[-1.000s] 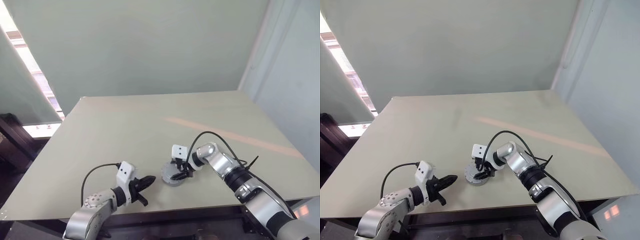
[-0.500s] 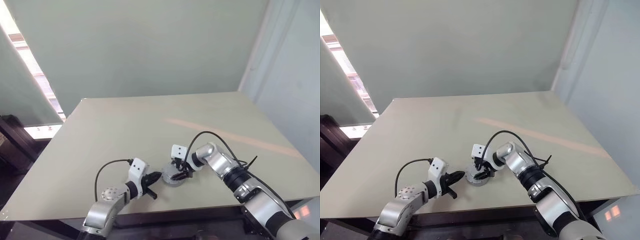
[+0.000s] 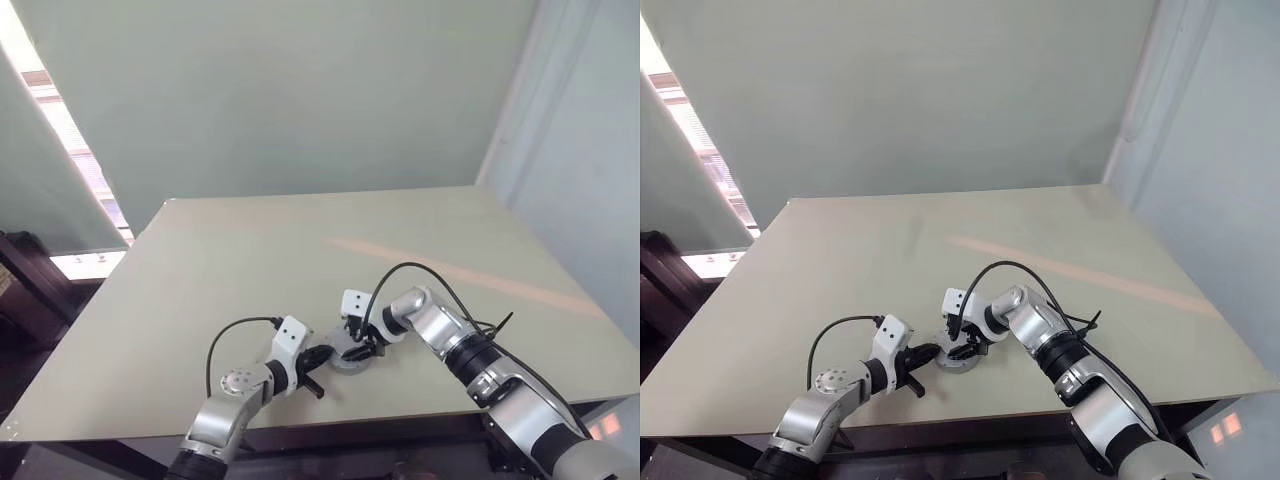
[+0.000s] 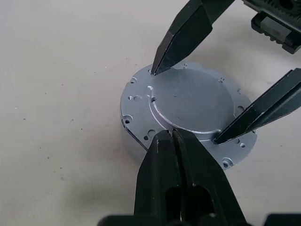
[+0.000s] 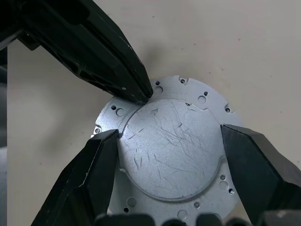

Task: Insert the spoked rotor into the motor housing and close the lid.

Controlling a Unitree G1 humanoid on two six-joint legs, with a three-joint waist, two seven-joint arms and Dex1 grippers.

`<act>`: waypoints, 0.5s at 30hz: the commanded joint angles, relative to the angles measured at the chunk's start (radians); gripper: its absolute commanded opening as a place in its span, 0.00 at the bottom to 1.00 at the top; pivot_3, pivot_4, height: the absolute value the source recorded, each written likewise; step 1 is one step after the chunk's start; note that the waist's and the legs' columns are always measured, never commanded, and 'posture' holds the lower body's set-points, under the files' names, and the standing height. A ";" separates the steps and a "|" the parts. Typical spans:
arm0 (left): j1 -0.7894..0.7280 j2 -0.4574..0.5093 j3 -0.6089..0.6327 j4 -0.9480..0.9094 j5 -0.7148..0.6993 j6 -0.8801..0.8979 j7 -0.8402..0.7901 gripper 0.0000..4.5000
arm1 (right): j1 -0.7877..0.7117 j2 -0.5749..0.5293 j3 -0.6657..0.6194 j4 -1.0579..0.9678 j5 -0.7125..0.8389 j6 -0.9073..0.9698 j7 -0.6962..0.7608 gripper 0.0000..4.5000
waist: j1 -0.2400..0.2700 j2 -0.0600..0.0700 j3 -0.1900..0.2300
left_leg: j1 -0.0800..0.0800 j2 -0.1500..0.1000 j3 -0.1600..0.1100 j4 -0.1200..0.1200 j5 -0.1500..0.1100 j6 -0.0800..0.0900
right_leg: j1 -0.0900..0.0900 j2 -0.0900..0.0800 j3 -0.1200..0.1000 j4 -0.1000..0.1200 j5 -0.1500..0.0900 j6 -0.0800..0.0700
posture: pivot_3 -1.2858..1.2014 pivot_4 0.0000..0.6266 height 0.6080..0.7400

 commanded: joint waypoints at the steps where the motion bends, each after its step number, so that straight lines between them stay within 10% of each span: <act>1: -0.009 0.002 -0.023 0.016 0.023 0.011 -0.003 0.00 | 0.015 -0.017 0.018 0.017 -0.024 0.035 -0.009 0.72 | 0.000 0.000 0.000 | 0.000 0.000 0.000 0.000 0.000 0.000 | 0.000 0.000 0.000 0.000 0.000 0.000 | 0.52 0.00 1.00; 3: -0.009 0.002 -0.024 0.018 0.026 0.011 -0.003 0.00 | 0.013 -0.015 0.018 0.016 -0.022 0.041 -0.009 0.72 | 0.000 0.000 0.000 | 0.000 0.000 0.000 0.000 0.000 0.000 | 0.000 0.000 0.000 0.000 0.000 0.000 | 0.52 0.00 1.00; 6: -0.007 0.001 -0.025 0.019 0.028 0.012 -0.003 0.00 | 0.011 -0.008 0.008 0.019 -0.012 0.036 -0.015 0.99 | 0.000 0.000 0.000 | 0.000 0.000 0.000 0.000 0.000 0.000 | 0.000 0.000 0.000 0.000 0.000 0.000 | 0.52 0.00 1.00; 15: -0.005 0.003 -0.030 0.018 0.035 0.017 -0.006 0.00 | -0.013 0.019 -0.128 0.000 0.125 0.117 0.010 0.99 | 0.000 0.000 0.000 | 0.000 0.000 0.000 0.000 0.000 0.000 | -0.001 0.000 0.000 0.000 0.000 0.000 | 0.52 0.00 1.00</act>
